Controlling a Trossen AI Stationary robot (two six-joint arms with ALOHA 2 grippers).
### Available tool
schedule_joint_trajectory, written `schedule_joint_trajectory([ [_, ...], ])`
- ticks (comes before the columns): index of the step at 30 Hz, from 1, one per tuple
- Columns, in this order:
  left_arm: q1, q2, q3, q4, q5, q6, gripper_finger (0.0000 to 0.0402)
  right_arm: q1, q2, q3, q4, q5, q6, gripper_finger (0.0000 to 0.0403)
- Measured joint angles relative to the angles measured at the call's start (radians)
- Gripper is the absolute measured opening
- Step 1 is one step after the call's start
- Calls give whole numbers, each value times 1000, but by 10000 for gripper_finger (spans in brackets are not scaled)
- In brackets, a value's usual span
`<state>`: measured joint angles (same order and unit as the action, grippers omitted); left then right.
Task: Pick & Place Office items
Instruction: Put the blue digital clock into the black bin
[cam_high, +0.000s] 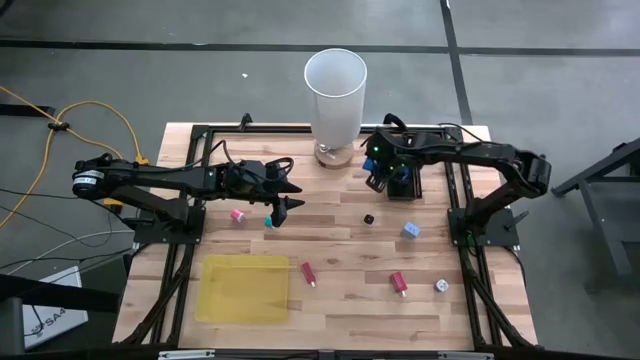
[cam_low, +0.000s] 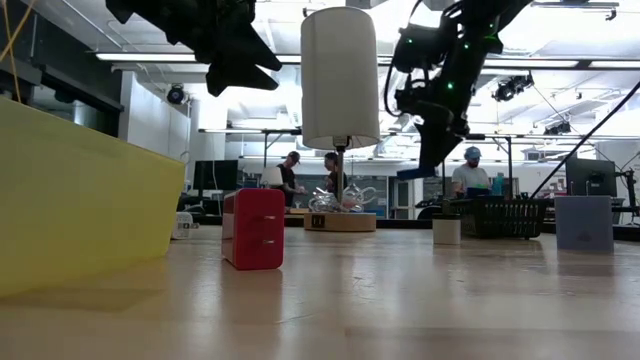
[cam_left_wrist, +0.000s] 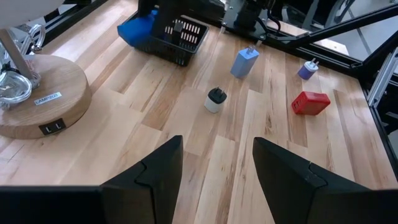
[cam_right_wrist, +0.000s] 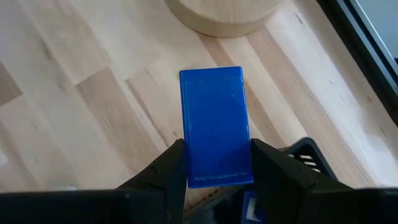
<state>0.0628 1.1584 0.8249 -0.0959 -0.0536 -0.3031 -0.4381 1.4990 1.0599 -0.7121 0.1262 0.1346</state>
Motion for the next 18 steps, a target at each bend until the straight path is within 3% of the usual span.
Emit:
schedule_joint_trajectory([
  [18, 0, 0, 0, 0, 0, 0, 190, -135, 0, 0, -93, -55, -7, 146],
])
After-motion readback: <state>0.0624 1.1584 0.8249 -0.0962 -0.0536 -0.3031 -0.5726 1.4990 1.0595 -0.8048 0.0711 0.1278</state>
